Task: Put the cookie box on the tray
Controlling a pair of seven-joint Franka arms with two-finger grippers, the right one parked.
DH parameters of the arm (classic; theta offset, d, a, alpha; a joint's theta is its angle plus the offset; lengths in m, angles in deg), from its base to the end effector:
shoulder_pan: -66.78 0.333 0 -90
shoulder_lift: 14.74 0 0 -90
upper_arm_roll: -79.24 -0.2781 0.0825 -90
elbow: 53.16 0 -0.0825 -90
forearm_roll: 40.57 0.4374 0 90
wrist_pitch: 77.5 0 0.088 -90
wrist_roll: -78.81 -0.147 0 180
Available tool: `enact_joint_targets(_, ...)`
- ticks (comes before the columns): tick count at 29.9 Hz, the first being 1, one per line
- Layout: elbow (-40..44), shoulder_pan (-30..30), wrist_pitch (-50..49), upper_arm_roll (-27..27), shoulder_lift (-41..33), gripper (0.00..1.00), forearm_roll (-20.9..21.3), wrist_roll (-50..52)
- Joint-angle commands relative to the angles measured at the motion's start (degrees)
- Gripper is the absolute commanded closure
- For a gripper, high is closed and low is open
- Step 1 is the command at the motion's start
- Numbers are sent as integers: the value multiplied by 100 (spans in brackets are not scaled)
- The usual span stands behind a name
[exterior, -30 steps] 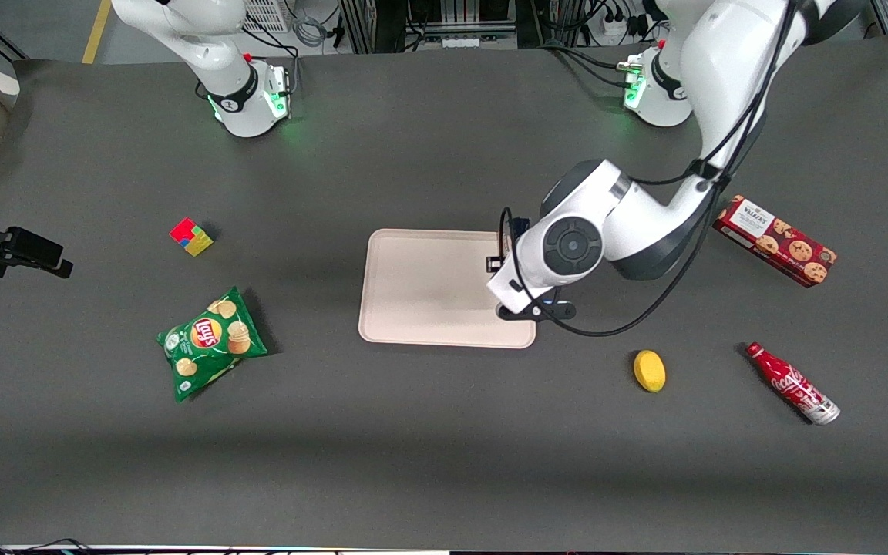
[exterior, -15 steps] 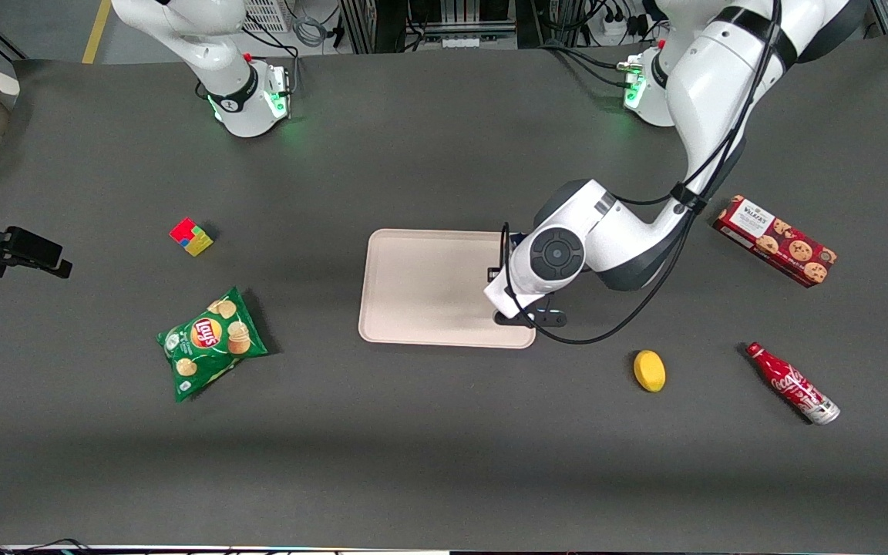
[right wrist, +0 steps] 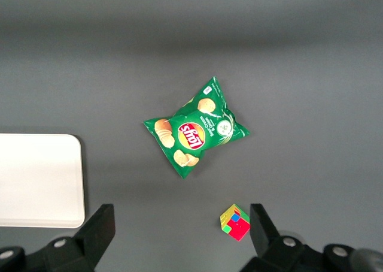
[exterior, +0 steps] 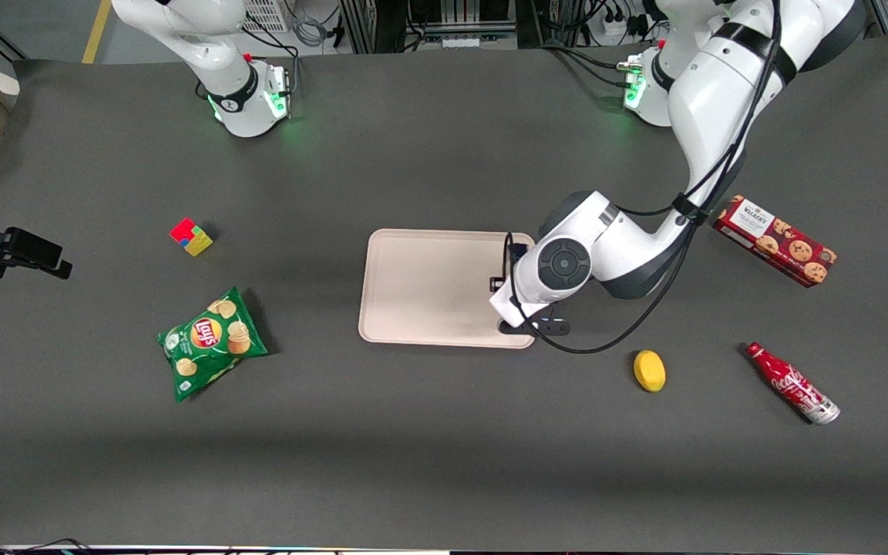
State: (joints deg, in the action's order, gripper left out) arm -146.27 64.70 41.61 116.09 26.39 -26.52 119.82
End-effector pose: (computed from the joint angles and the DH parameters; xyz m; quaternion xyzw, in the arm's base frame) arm 0.5590 -0.4042 0.1586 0.9931 0.0003 -0.1090 0.0434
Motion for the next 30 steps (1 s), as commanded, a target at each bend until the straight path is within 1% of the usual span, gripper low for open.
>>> enact_joint_targets(1, 64, 77, -580, 59, -430, 0, -68, 3)
enact_joint_targets(3, 213, 68, -940, 68, -579, 0, -217, 99)
enact_joint_targets(6, 520, 76, -1564, 41, -773, 0, -594, 433)
enact_joint_targets(8, 775, 94, -2056, 24, -887, 0, -770, 451)
enact_joint_targets(12, 1188, 103, -3067, -20, -1413, 0, -815, 443)
enact_joint_targets(16, 1470, 156, -3735, -230, -2002, 0, -964, 442)
enact_joint_targets(21, 1567, 138, -4273, -880, -2828, 0, -1289, 531)
enact_joint_targets(24, 1567, 147, -4562, -1451, -3286, 0, -1474, 390)
enact_joint_targets(26, 1559, 147, -4791, -1768, -3584, 0, -1474, 67)
enact_joint_targets(30, 1480, 147, -5274, -2444, -4138, 0, -1387, -1224)
